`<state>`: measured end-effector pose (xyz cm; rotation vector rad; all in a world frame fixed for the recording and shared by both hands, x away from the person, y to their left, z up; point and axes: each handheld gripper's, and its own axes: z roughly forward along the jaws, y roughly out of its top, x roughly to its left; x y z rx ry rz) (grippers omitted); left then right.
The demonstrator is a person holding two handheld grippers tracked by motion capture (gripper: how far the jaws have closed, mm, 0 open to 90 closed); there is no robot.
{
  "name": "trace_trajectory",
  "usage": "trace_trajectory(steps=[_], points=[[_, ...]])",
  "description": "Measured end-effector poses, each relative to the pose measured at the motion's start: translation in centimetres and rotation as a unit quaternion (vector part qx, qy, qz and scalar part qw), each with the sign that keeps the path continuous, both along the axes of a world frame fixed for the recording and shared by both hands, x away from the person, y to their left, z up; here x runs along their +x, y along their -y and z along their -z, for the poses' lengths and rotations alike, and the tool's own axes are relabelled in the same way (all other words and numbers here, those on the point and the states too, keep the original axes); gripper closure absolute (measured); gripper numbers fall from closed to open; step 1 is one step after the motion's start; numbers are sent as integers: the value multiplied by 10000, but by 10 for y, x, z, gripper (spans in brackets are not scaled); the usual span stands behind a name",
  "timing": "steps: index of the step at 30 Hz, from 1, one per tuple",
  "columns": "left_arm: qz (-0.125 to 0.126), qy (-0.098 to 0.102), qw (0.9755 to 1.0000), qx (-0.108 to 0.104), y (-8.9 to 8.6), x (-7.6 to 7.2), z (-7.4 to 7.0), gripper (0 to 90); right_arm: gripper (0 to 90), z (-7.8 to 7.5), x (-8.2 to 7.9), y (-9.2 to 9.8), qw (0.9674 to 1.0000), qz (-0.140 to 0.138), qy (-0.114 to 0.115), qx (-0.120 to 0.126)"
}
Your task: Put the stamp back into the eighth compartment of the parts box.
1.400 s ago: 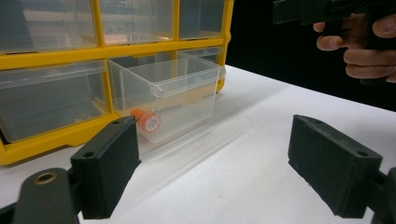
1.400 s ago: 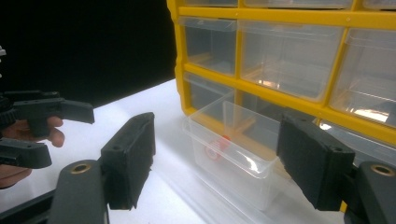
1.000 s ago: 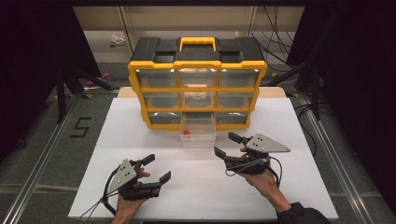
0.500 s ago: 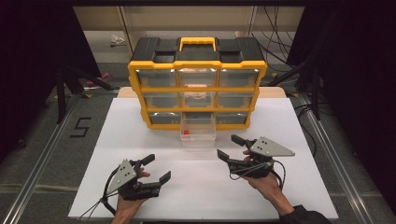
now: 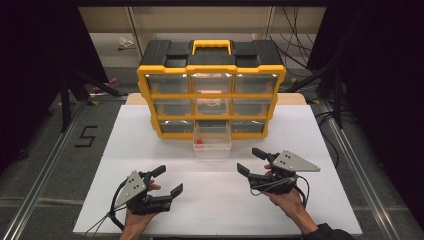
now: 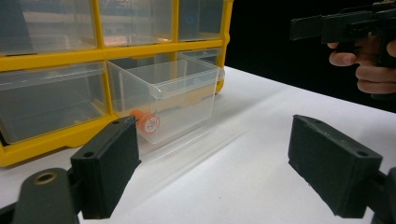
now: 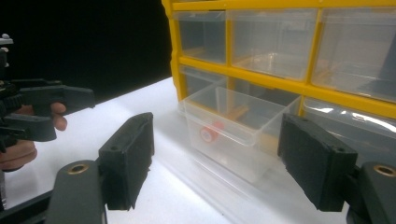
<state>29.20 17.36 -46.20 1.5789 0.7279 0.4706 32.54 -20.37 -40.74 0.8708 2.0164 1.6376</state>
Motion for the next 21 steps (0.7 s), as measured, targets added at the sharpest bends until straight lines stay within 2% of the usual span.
trace_trajectory(steps=[21], points=[[11,21,10000,-32,0,0,0,161,277,12,-10,13,10000,50,5,54]])
